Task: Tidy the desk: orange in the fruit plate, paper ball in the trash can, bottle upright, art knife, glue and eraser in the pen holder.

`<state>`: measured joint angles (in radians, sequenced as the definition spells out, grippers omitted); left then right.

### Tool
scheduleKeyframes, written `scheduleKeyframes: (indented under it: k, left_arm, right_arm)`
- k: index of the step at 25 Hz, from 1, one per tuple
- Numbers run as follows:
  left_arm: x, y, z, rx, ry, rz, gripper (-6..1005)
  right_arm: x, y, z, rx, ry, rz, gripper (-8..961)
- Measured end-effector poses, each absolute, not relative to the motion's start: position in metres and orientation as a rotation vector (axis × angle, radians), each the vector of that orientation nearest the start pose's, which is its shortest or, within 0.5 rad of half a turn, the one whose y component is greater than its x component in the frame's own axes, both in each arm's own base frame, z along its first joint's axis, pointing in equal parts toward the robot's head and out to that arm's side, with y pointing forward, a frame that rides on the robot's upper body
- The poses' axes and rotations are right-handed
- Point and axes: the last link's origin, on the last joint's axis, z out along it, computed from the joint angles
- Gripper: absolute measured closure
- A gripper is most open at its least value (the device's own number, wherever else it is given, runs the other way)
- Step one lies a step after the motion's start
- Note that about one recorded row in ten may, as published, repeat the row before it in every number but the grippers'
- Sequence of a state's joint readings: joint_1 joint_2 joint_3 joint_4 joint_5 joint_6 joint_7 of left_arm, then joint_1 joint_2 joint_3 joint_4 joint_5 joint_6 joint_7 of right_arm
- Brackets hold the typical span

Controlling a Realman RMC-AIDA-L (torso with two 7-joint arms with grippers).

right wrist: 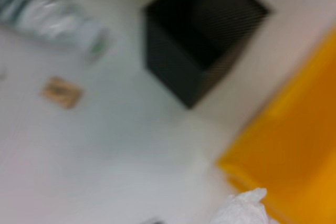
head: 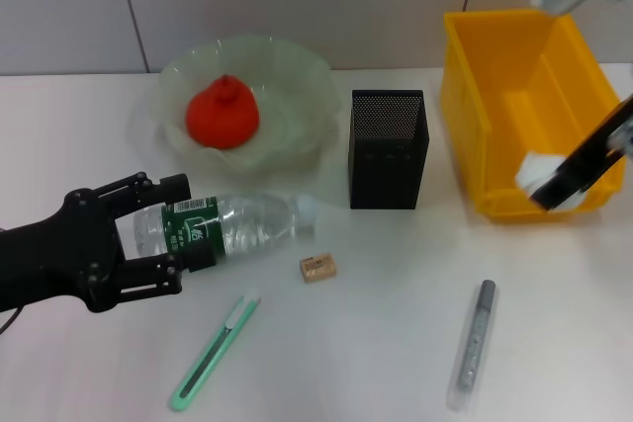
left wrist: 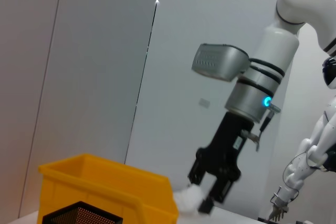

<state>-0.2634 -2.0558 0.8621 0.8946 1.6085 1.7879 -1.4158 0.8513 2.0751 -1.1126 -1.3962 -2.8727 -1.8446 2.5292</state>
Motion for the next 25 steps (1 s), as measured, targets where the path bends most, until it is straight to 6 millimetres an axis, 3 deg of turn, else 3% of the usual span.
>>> scheduleKeyframes:
  k: [3, 8, 18, 25]
  left_arm:
    - [-0.262, 0.271, 0.05, -2.662, -0.497, -1.036, 139]
    - [-0.266, 0.27, 0.049, -2.673, -0.515, -1.006, 139]
    - [-0.268, 0.269, 0.048, -2.669, -0.492, -0.99, 142]
    - [-0.269, 0.274, 0.051, -2.658, -0.486, -0.968, 157]
  right_arm:
    - [0.148, 0.393, 0.082, -2.39, 0.883, -0.606, 383]
    - [0.158, 0.407, 0.091, -2.322, 0.84, -0.503, 375]
    - [0.179, 0.429, 0.081, -2.269, 0.732, -0.381, 358]
    - [0.182, 0.429, 0.078, -2.292, 0.69, -0.325, 171]
